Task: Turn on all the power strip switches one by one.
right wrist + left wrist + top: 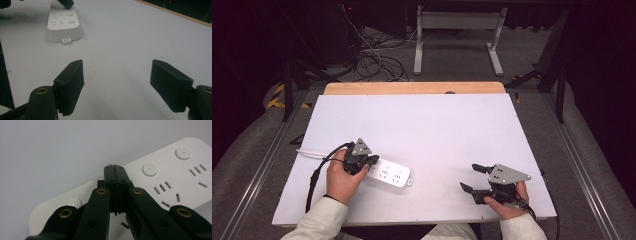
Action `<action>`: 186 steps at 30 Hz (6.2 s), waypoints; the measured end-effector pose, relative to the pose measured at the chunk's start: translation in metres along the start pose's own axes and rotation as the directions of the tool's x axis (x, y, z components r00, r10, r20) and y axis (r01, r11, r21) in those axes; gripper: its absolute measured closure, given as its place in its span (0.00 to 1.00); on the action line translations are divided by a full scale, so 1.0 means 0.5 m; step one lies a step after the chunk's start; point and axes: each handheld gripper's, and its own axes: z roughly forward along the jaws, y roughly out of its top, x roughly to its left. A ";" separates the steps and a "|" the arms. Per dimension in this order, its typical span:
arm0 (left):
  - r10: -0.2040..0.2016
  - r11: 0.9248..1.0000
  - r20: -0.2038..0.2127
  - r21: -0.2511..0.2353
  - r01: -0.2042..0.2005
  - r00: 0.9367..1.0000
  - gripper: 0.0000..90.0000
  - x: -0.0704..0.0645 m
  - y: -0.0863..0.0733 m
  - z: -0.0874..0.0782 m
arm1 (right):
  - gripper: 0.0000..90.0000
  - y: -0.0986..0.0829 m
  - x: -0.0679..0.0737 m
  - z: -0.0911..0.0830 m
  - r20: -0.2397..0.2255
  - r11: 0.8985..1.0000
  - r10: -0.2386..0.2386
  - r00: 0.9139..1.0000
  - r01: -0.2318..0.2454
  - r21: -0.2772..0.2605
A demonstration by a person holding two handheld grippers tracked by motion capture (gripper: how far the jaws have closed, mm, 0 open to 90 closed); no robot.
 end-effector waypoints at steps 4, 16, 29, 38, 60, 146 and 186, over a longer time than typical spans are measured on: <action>-0.007 1.000 -0.006 0.006 0.007 1.000 1.00 -0.001 0.001 0.000 | 0.31 0.000 0.000 0.000 -0.002 1.000 -0.002 1.000 0.002 0.000; -0.015 1.000 -0.006 0.018 0.015 1.000 1.00 -0.003 0.001 0.002 | 0.31 0.000 0.002 0.001 -0.003 1.000 -0.001 1.000 0.001 0.001; 0.002 0.985 0.038 -0.174 0.005 0.999 1.00 -0.017 0.033 -0.060 | 0.31 -0.002 -0.001 0.003 -0.003 1.000 0.005 1.000 -0.005 0.003; 0.006 0.987 0.059 -0.161 0.003 0.998 1.00 -0.024 0.034 -0.053 | 0.31 -0.001 -0.001 0.001 -0.003 1.000 0.005 1.000 -0.005 -0.001; 0.056 0.996 0.062 -0.071 -0.052 0.996 1.00 -0.054 0.026 0.004 | 0.31 -0.001 -0.001 -0.001 -0.003 1.000 0.000 1.000 0.000 -0.002; 0.091 0.985 0.123 -0.154 -0.072 0.988 1.00 -0.104 0.065 -0.029 | 0.30 -0.002 -0.003 -0.001 -0.005 1.000 0.003 1.000 -0.003 0.001; 0.109 0.992 0.096 -0.070 -0.102 0.989 1.00 -0.119 0.049 0.043 | 0.30 -0.002 -0.002 -0.001 -0.009 1.000 0.001 1.000 -0.001 0.001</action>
